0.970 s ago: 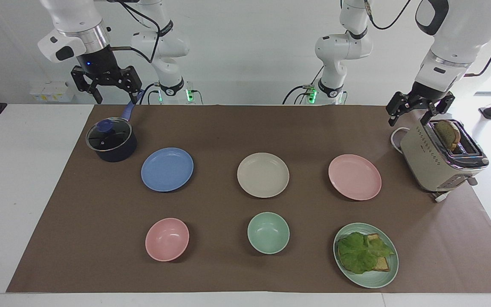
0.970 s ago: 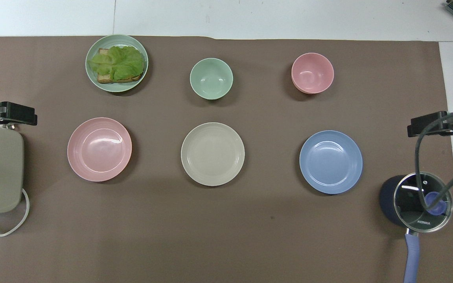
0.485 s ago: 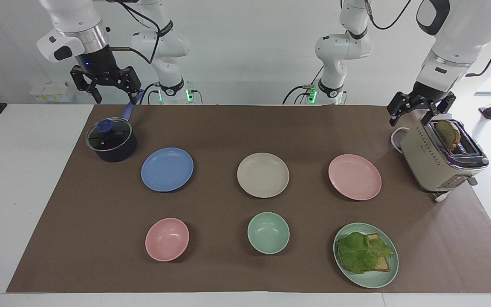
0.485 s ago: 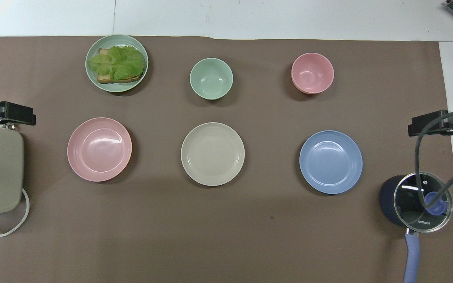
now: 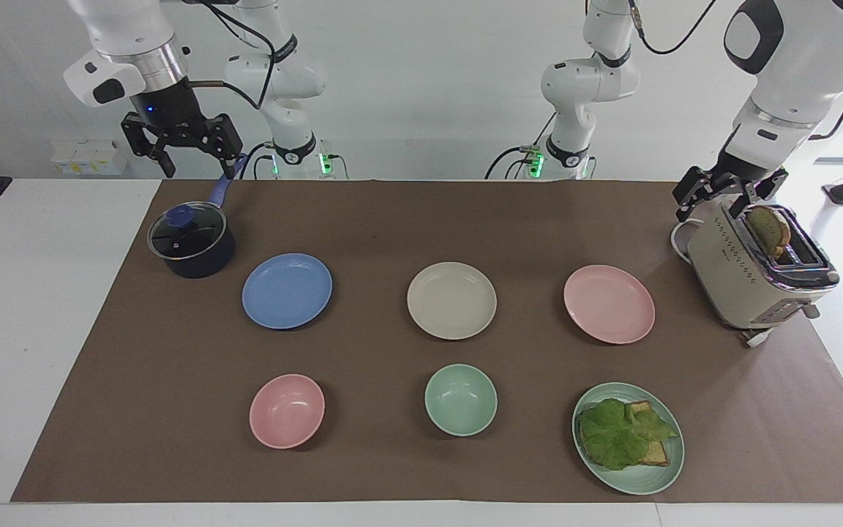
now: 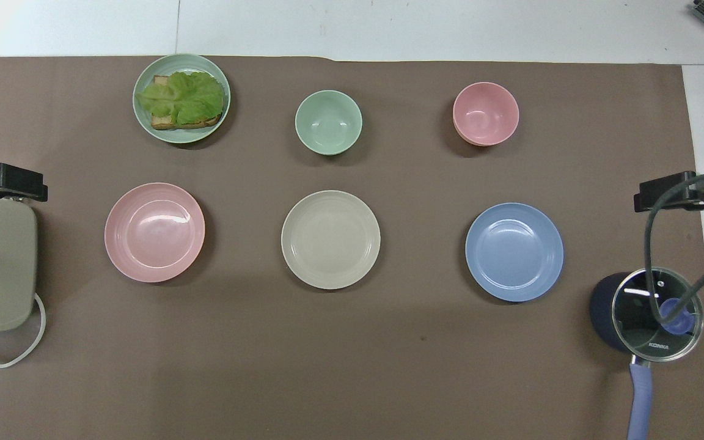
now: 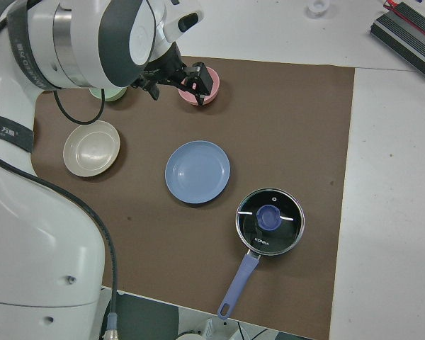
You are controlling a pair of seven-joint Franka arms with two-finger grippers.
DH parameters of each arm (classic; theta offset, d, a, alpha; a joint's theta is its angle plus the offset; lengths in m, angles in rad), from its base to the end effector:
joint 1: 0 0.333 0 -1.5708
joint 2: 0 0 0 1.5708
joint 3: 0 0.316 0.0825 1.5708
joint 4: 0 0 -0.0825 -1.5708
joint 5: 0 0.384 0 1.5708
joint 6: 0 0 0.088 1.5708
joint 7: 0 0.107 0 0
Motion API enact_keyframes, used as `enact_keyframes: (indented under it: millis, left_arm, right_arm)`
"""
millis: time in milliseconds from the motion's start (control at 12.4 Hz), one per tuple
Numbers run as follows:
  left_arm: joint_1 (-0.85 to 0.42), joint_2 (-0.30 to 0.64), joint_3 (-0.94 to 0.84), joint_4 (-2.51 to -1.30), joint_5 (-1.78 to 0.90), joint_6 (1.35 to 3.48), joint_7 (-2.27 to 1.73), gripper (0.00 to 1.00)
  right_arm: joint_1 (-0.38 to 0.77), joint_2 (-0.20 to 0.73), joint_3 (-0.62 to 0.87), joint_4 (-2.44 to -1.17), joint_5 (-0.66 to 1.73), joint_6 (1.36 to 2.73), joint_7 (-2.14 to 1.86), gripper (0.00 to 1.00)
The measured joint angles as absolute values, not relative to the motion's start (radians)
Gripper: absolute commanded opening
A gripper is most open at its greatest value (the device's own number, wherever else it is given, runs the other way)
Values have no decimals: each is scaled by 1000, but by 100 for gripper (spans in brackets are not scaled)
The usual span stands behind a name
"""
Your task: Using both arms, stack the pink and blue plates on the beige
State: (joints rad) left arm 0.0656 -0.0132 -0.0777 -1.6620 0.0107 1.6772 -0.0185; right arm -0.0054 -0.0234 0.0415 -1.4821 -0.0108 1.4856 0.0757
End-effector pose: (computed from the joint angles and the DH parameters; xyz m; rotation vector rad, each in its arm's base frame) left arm 0.5586 -0.0060 0.5979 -3.1300 -0.0085 -0.0447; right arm 0.5380 0.0185 0.6712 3.1305 -0.0637 0.0430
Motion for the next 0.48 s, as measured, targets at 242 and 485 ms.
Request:
enact_keyframes:
  millis: [242,485]
  left_arm:
    - [75,3,-76,-1778,11,1819,-22,100]
    - [81,38,-75,-1889,10,1926,-24,100]
  right_arm:
    - [-7,-23,41,-1482,-11,1486,76,100]
    - [-13,-23,36,-1482,-11,1486,76,100]
